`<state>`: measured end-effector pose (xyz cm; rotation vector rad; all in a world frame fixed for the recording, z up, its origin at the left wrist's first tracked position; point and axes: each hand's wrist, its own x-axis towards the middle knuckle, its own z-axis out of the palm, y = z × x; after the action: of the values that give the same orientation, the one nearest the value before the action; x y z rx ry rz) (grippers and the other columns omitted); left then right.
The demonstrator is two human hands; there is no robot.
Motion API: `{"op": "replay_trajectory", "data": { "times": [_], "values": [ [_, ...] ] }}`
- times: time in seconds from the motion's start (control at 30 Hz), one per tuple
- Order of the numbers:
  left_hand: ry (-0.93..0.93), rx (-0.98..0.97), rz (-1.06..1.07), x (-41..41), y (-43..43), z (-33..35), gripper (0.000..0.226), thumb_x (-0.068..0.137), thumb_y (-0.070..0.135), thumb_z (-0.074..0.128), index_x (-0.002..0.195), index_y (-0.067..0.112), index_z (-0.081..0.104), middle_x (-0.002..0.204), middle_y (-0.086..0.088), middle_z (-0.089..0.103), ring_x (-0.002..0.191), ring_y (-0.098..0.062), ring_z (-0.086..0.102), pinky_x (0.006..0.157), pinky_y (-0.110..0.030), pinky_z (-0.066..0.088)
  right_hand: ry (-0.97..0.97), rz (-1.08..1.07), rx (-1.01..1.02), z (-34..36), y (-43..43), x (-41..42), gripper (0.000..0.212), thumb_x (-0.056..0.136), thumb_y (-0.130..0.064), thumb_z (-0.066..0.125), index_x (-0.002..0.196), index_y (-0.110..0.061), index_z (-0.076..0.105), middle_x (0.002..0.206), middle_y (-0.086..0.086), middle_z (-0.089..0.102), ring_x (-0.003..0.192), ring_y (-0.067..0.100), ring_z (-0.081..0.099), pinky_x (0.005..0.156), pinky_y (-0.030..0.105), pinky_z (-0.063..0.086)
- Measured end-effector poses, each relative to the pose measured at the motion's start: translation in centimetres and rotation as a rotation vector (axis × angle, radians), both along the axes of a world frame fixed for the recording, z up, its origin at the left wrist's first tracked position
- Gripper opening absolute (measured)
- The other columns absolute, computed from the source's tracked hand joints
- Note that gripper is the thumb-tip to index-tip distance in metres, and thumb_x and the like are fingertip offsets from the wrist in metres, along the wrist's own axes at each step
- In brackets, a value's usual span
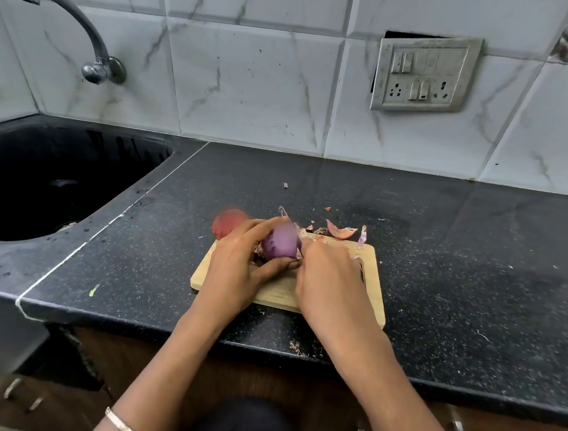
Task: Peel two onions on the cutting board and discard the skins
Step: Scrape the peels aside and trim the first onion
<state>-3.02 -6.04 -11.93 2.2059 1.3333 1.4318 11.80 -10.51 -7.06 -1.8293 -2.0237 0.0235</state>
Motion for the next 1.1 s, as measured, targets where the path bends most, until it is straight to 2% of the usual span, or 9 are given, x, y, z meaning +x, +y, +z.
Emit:
{"op": "replay_trajectory", "data": {
  "times": [0.27, 0.43, 0.6, 0.7, 0.77, 0.9, 0.97, 1.03, 1.1],
  "values": [
    [-0.052, -0.021, -0.009, 0.0, -0.2, 0.1, 0.062, 0.075, 0.034, 0.088, 0.131, 0.019, 0.068, 0.120, 0.012, 0.067, 0.111, 0.002, 0.060, 0.094, -0.006, 0.040, 0.000, 0.004, -0.049, 0.0, 0.8, -0.3, 0.020, 0.101, -0.007, 0.043, 0.112, -0.012, 0.059, 0.113, 0.011, 0.060, 0.106, 0.034, 0.059, 0.071, 0.035, 0.034],
    [-0.102, -0.053, -0.015, -0.1, -0.3, 0.2, 0.062, 0.072, 0.032, 0.090, 0.129, 0.022, 0.067, 0.116, 0.017, 0.067, 0.107, 0.003, 0.062, 0.086, -0.005, 0.043, 0.004, 0.020, -0.038, 0.0, 0.5, 1.3, 0.018, 0.100, -0.015, 0.043, 0.105, -0.018, 0.060, 0.101, 0.007, 0.062, 0.099, 0.034, 0.057, 0.070, 0.035, 0.030],
    [-0.215, -0.135, -0.026, -0.3, -0.6, 0.2, 0.061, 0.070, 0.029, 0.093, 0.123, 0.022, 0.063, 0.115, 0.014, 0.064, 0.104, -0.002, 0.063, 0.084, -0.012, 0.052, 0.124, -0.004, -0.058, 0.6, 0.3, 3.9, 0.021, 0.099, -0.015, 0.048, 0.096, -0.017, 0.068, 0.086, 0.002, 0.067, 0.082, 0.028, 0.065, 0.074, 0.037, 0.051],
    [-0.253, -0.200, -0.079, -0.5, -0.6, 0.0, 0.063, 0.069, 0.019, 0.094, 0.122, 0.019, 0.058, 0.118, 0.011, 0.059, 0.109, -0.007, 0.062, 0.089, -0.021, 0.056, 0.114, -0.052, -0.041, 0.3, 1.4, 5.3, 0.022, 0.100, -0.015, 0.047, 0.105, -0.017, 0.069, 0.081, 0.006, 0.062, 0.072, 0.026, 0.058, 0.054, 0.033, 0.044],
    [-0.257, -0.205, -0.120, -0.7, -0.5, -0.2, 0.066, 0.071, 0.014, 0.093, 0.126, 0.018, 0.056, 0.123, 0.009, 0.056, 0.115, -0.013, 0.060, 0.094, -0.028, 0.057, 0.033, -0.109, 0.000, 0.1, 2.1, 6.2, 0.027, 0.099, -0.015, 0.045, 0.113, -0.019, 0.069, 0.081, 0.007, 0.058, 0.074, 0.029, 0.052, 0.052, 0.033, 0.034],
    [-0.320, -0.220, -0.212, -1.2, -0.3, -0.6, 0.074, 0.073, 0.020, 0.087, 0.140, 0.020, 0.055, 0.130, 0.013, 0.048, 0.125, -0.017, 0.056, 0.103, -0.028, 0.051, -0.033, -0.152, 0.001, 0.1, 2.4, 6.9, 0.032, 0.102, -0.017, 0.045, 0.122, -0.023, 0.069, 0.090, 0.010, 0.056, 0.083, 0.037, 0.058, 0.064, 0.038, 0.040],
    [-0.384, -0.250, -0.236, -1.2, -0.5, -0.5, 0.066, 0.077, 0.021, 0.085, 0.137, 0.018, 0.058, 0.127, 0.017, 0.050, 0.122, -0.015, 0.059, 0.101, -0.024, 0.050, -0.074, -0.152, 0.029, -0.1, 2.3, 6.7, 0.028, 0.102, -0.018, 0.046, 0.117, -0.022, 0.070, 0.094, 0.010, 0.061, 0.088, 0.037, 0.063, 0.064, 0.037, 0.042],
    [-0.447, -0.287, -0.249, -1.2, -0.7, -0.2, 0.057, 0.084, 0.020, 0.083, 0.135, 0.015, 0.059, 0.127, 0.008, 0.055, 0.118, -0.011, 0.063, 0.096, -0.022, 0.051, -0.112, -0.142, 0.053, -0.2, 2.1, 6.3, 0.026, 0.102, -0.019, 0.048, 0.113, -0.021, 0.072, 0.097, 0.006, 0.060, 0.090, 0.033, 0.064, 0.064, 0.035, 0.043],
    [-0.471, -0.302, -0.220, -1.4, -0.4, 0.0, 0.049, 0.090, 0.035, 0.076, 0.134, 0.017, 0.061, 0.125, 0.000, 0.058, 0.117, -0.010, 0.063, 0.097, -0.026, 0.053, -0.138, -0.133, 0.052, -0.2, 2.1, 5.9, 0.032, 0.102, -0.020, 0.051, 0.129, -0.026, 0.066, 0.102, 0.005, 0.058, 0.095, 0.030, 0.062, 0.068, 0.038, 0.047]
  ]
}}
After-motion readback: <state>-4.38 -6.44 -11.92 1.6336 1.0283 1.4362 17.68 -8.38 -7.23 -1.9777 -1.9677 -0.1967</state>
